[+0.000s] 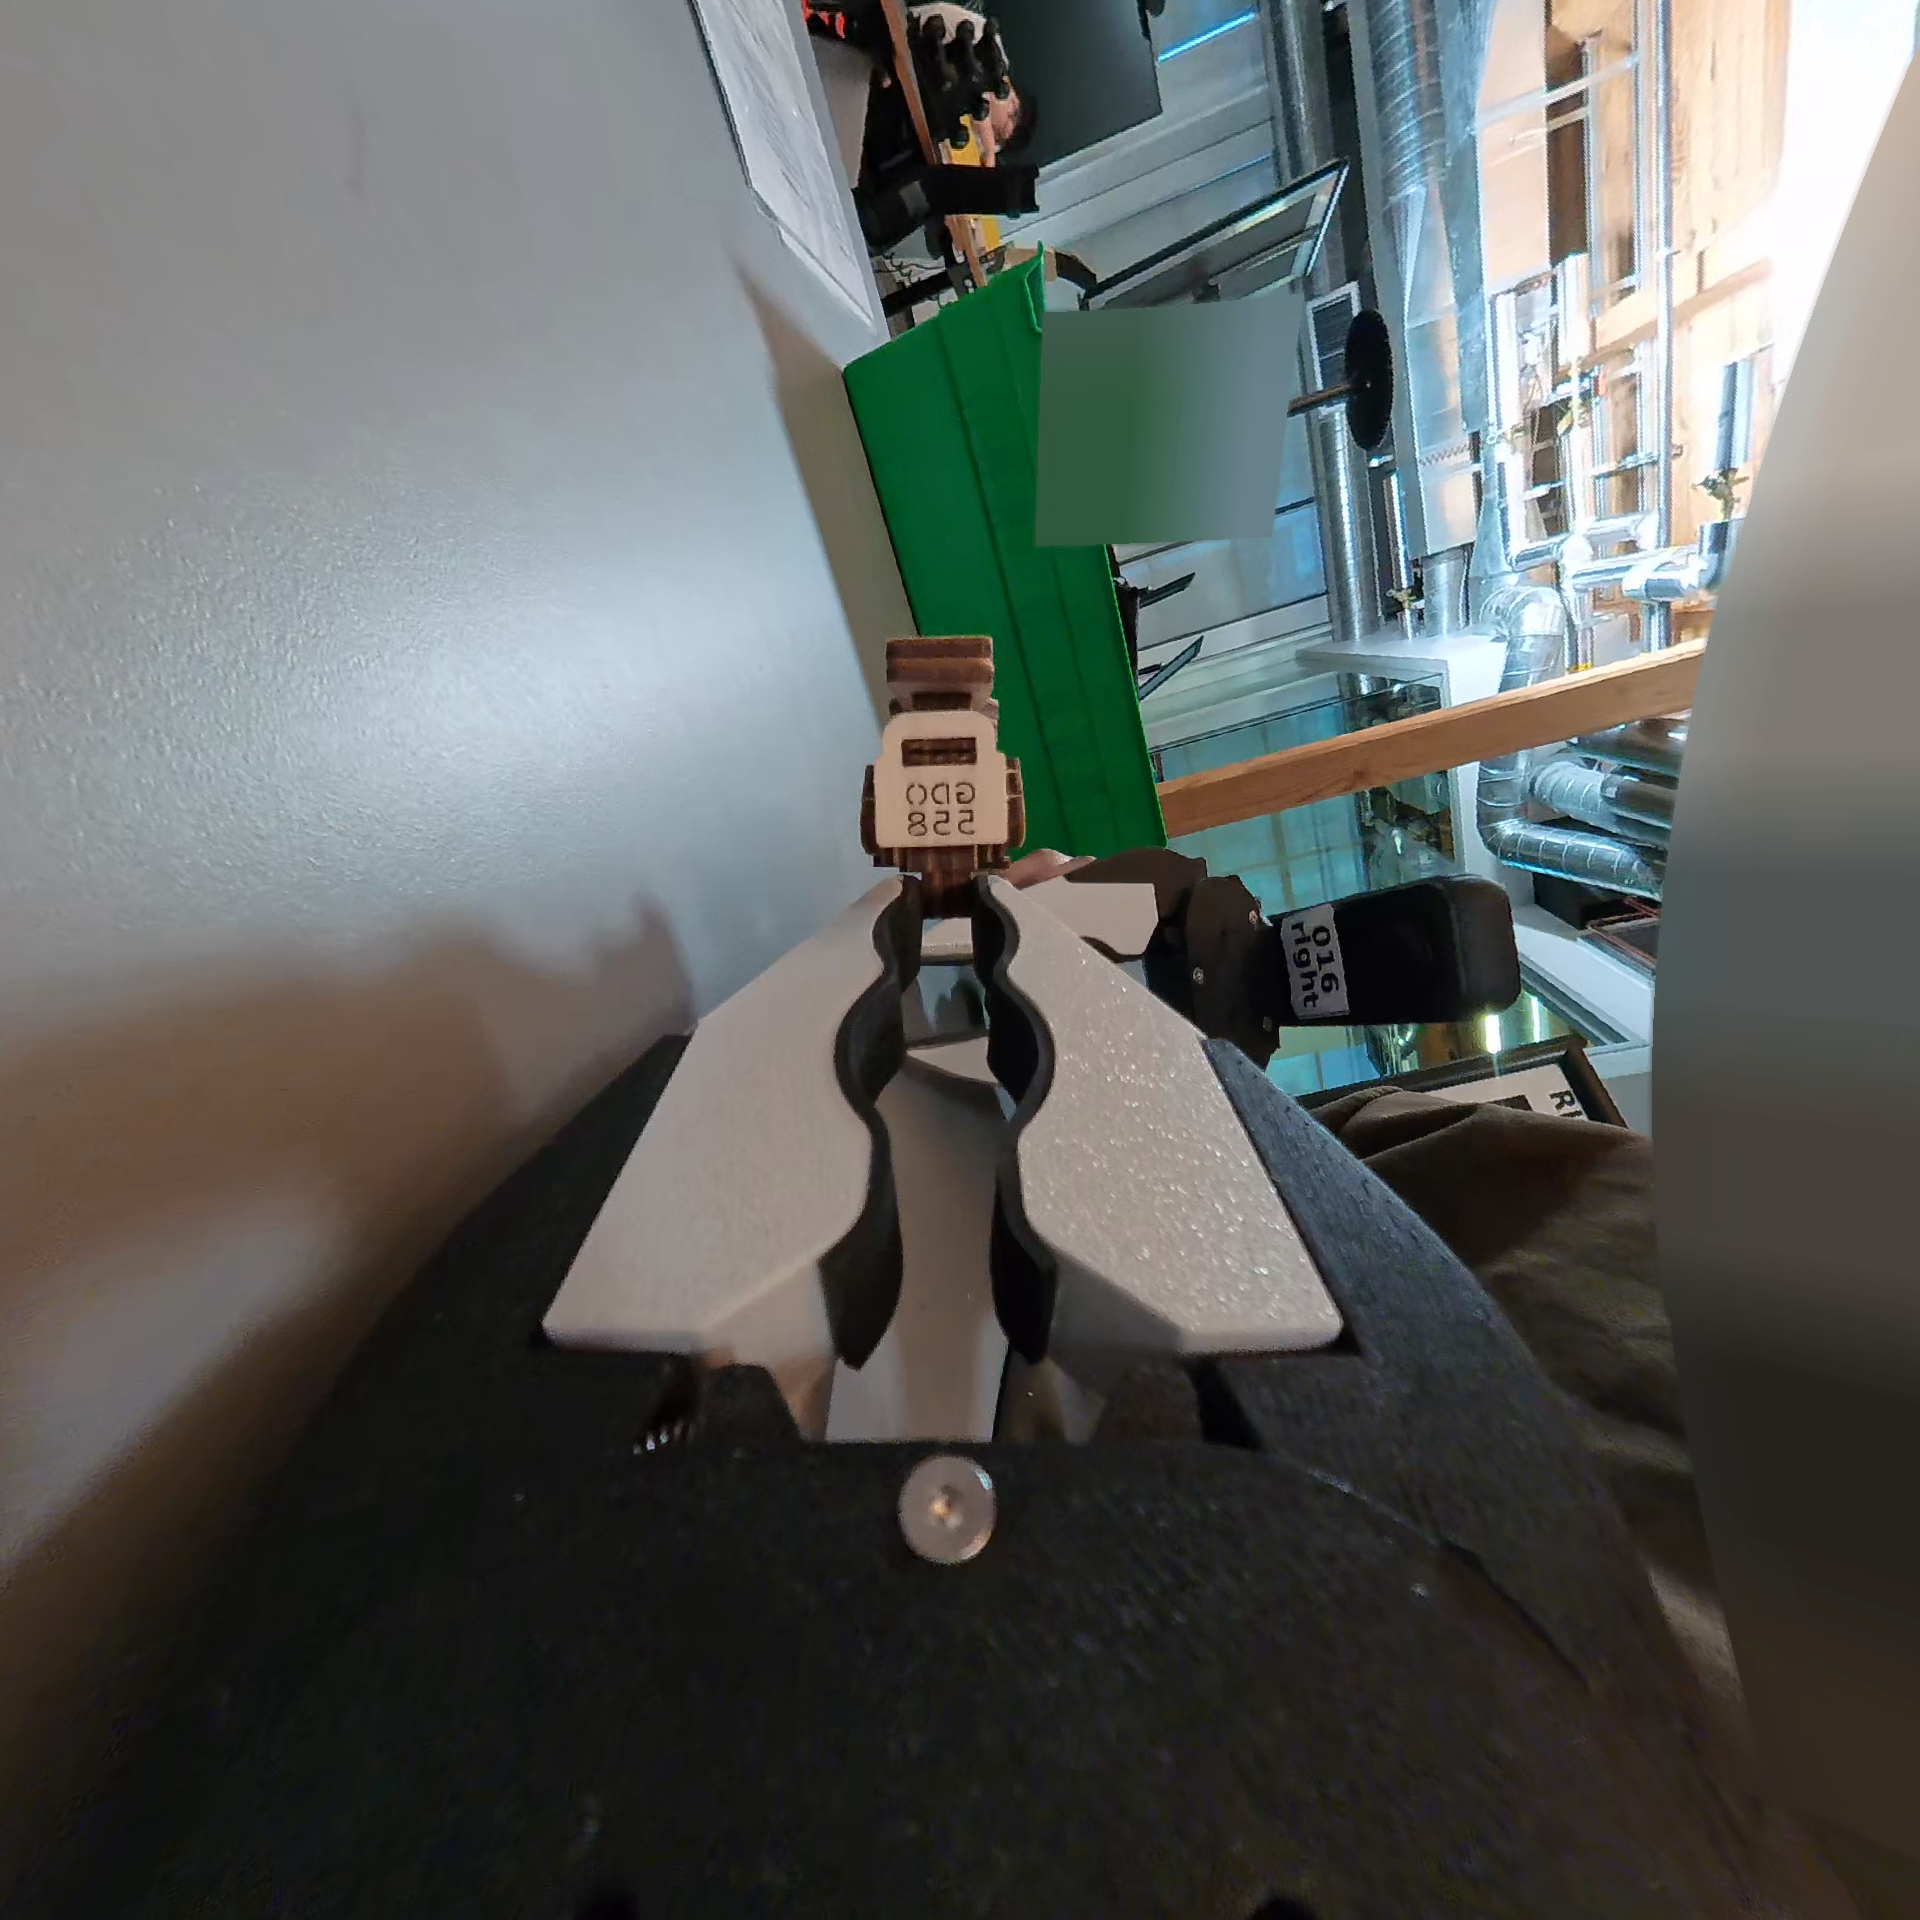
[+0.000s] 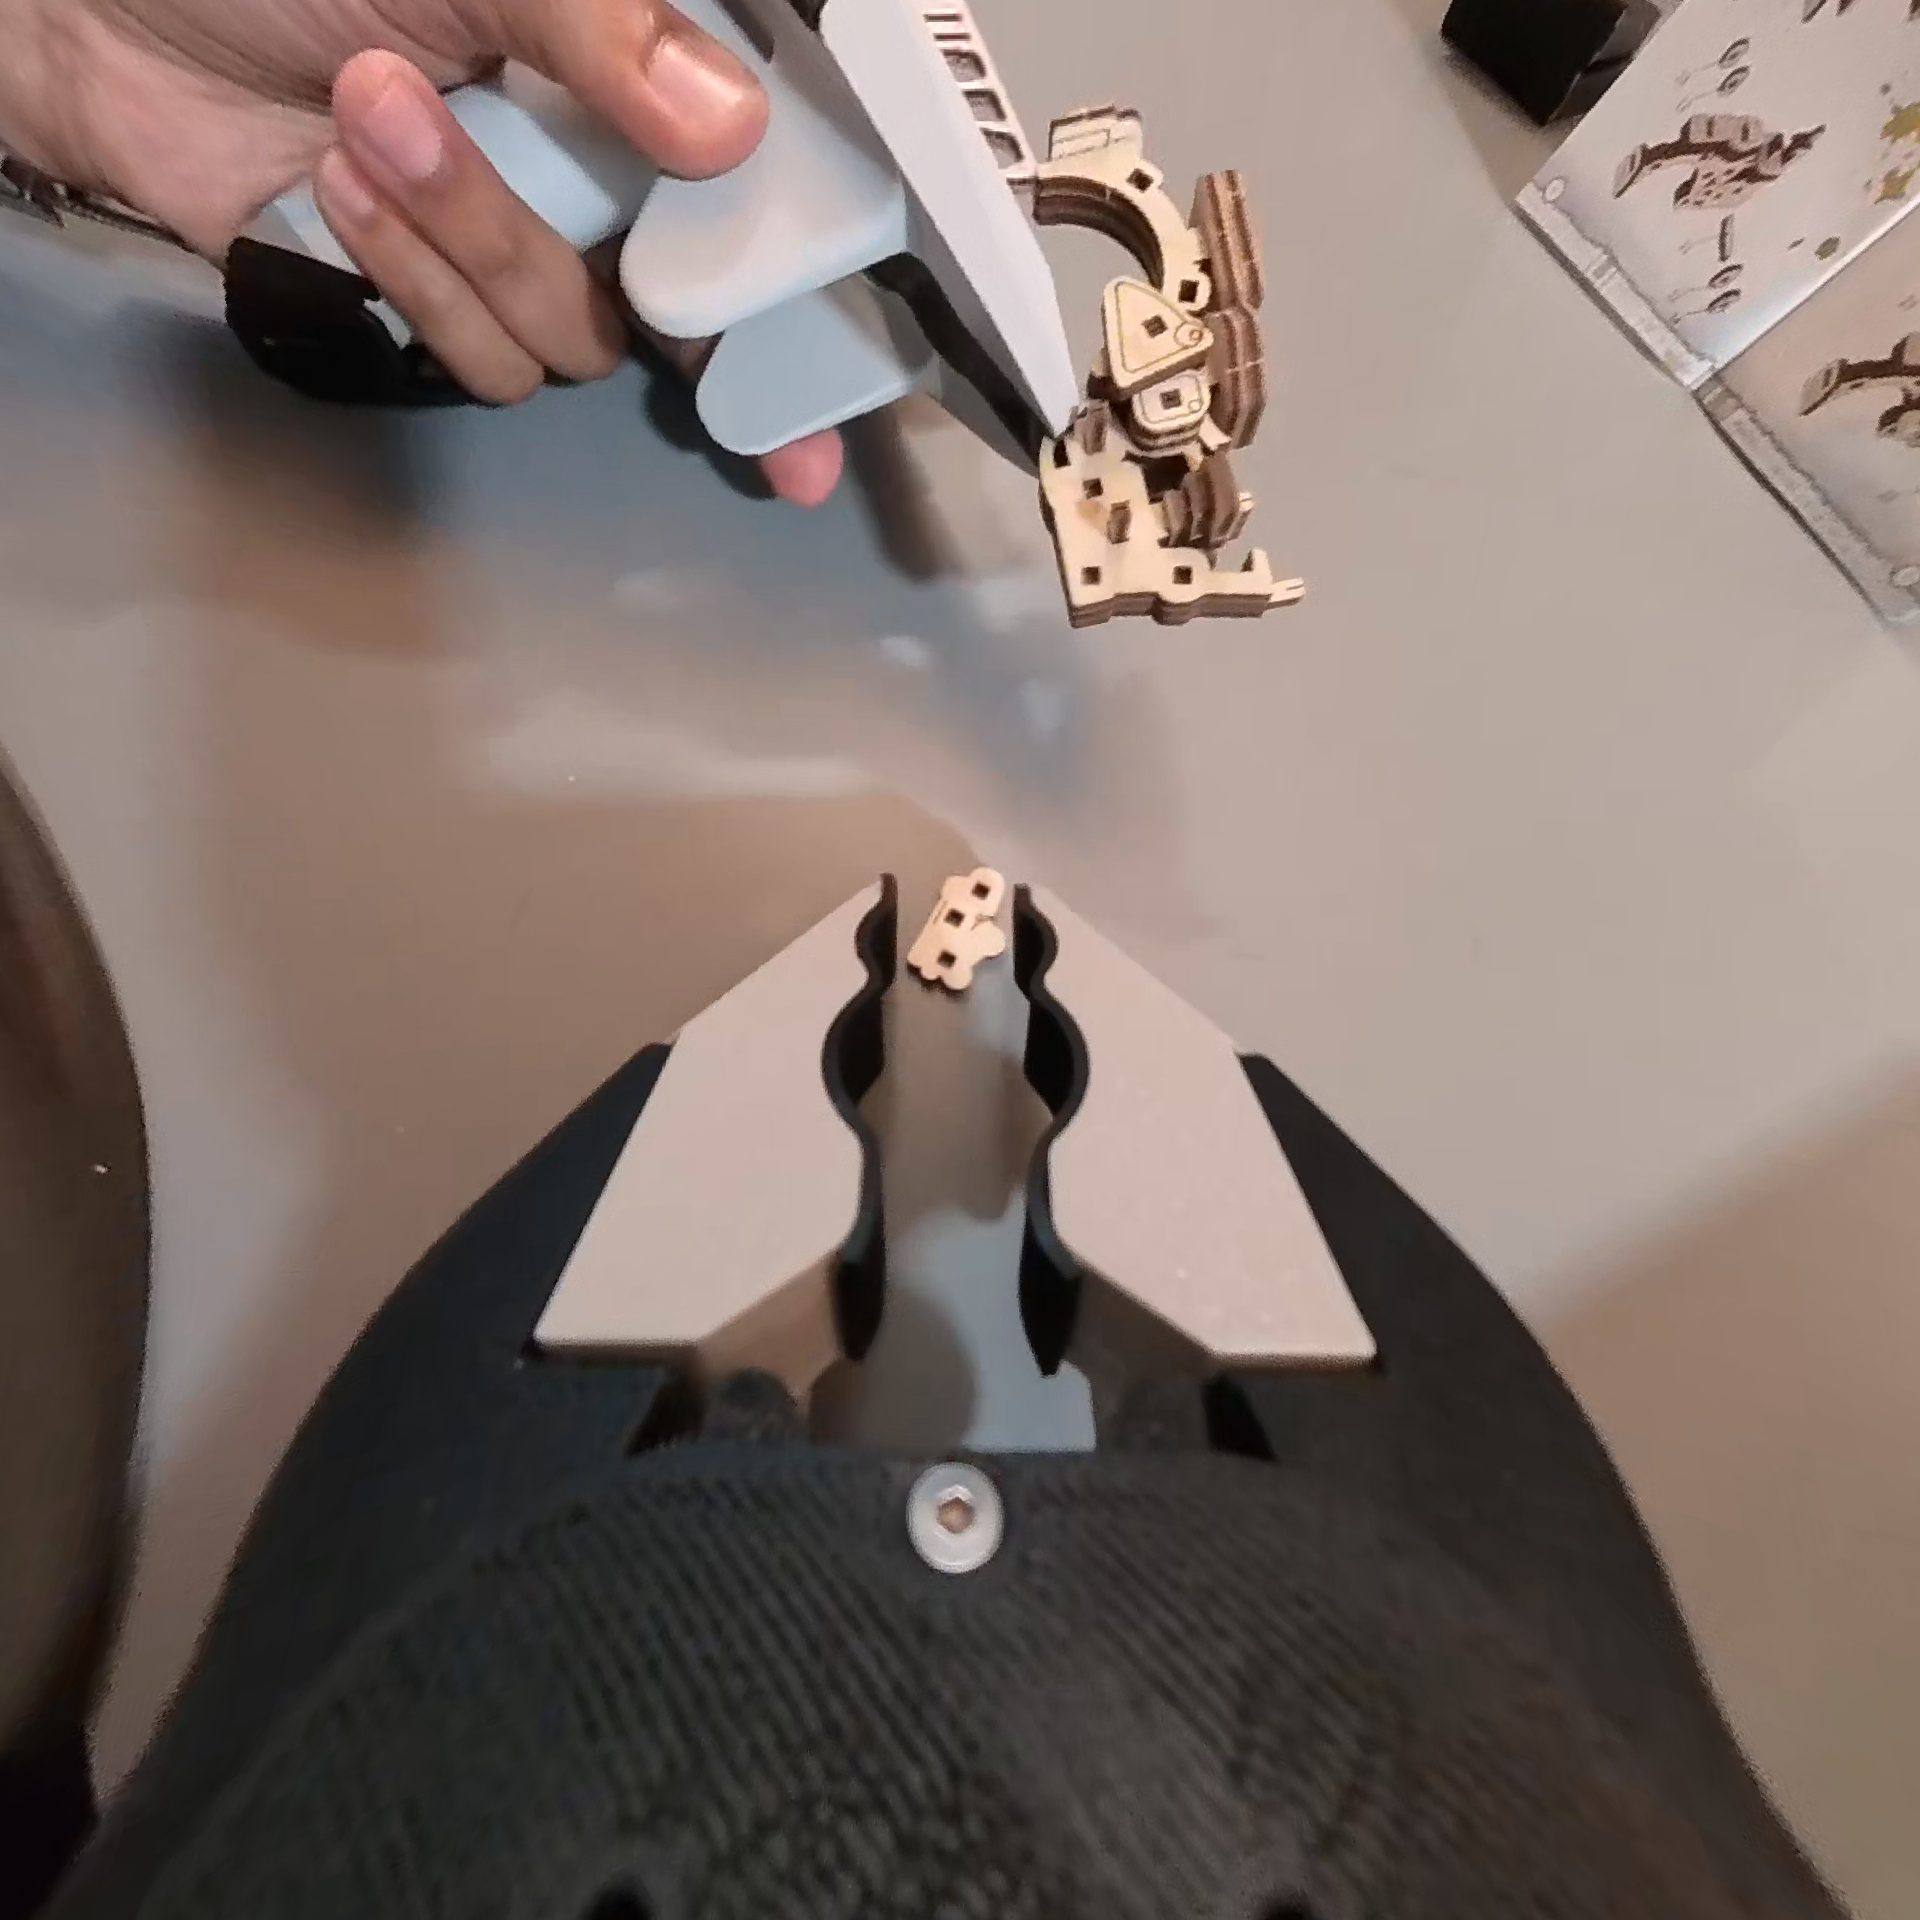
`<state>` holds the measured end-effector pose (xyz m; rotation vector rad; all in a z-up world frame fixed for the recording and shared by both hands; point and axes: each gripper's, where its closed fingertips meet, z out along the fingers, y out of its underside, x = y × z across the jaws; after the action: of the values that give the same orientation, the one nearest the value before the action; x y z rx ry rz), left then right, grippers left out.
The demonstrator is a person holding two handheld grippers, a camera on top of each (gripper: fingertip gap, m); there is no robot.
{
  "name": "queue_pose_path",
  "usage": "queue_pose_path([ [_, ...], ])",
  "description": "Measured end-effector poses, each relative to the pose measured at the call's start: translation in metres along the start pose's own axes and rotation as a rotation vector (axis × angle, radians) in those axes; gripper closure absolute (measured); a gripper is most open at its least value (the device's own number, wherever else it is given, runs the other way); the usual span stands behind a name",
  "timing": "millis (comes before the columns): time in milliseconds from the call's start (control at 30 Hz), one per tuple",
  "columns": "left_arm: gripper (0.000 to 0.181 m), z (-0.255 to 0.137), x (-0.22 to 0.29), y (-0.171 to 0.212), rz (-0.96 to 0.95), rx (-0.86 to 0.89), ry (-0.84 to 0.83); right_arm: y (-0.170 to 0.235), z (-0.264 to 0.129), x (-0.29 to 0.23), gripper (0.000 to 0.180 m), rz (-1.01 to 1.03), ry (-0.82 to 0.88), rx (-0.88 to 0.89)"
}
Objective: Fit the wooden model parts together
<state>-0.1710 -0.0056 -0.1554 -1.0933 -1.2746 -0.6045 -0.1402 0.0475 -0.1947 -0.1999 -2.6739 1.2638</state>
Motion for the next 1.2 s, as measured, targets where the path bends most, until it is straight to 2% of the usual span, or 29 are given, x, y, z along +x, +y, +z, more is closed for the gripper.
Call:
queue_pose_path([
  [300, 0.175, 0.001, 0.001, 0.003, -0.003, -0.023, 0.012, 0.009, 0.002, 0.004, 0.151, 0.041, 0.007, -0.049],
  [600, 0.175, 0.001, 0.002, 0.004, -0.006, -0.032, 0.021, 0.013, -0.002, 0.018, 0.158, 0.084, 0.031, -0.036],
  [900, 0.174, 0.002, 0.003, 0.006, -0.001, -0.044, 0.023, 0.009, 0.002, 0.010, 0.157, 0.005, 0.041, -0.037],
  [1200, 0.174, 0.003, 0.003, 0.008, 0.004, -0.054, 0.023, 0.008, 0.003, 0.008, 0.169, 0.044, 0.030, -0.037],
])
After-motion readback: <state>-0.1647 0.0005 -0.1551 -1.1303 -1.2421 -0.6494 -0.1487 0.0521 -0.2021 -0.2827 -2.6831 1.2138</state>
